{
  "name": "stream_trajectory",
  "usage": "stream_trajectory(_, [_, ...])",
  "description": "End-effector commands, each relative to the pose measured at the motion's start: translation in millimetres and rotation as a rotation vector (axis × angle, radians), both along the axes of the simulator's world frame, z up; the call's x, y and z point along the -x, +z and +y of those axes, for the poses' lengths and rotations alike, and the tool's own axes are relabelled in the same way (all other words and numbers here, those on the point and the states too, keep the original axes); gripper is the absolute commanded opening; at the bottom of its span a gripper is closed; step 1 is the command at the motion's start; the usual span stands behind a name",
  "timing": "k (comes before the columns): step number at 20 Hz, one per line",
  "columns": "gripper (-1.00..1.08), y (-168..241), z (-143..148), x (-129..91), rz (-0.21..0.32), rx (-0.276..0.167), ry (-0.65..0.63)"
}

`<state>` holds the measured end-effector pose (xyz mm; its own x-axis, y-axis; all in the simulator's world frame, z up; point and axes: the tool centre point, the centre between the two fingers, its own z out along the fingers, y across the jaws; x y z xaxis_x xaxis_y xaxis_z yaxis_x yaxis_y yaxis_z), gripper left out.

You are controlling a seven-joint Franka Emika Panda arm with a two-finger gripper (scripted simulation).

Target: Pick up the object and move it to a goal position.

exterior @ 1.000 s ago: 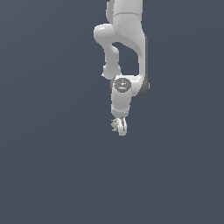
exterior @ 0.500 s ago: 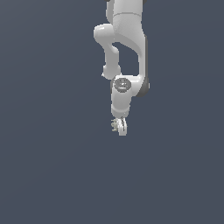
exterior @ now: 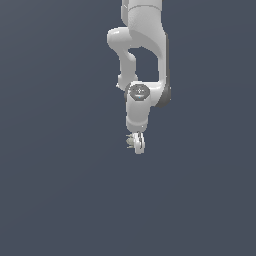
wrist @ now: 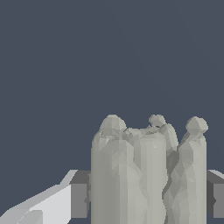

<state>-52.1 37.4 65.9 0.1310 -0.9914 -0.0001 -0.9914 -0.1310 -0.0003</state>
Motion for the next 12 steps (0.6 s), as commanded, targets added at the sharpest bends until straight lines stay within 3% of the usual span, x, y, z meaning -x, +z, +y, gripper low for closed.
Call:
stream_trajectory(1, [-1.00, 15, -2, -3, -0.001, 0.000, -0.001])
stream_trajectory(12, [-1.00, 94, -14, -21, 0.000, 0.001, -0.001])
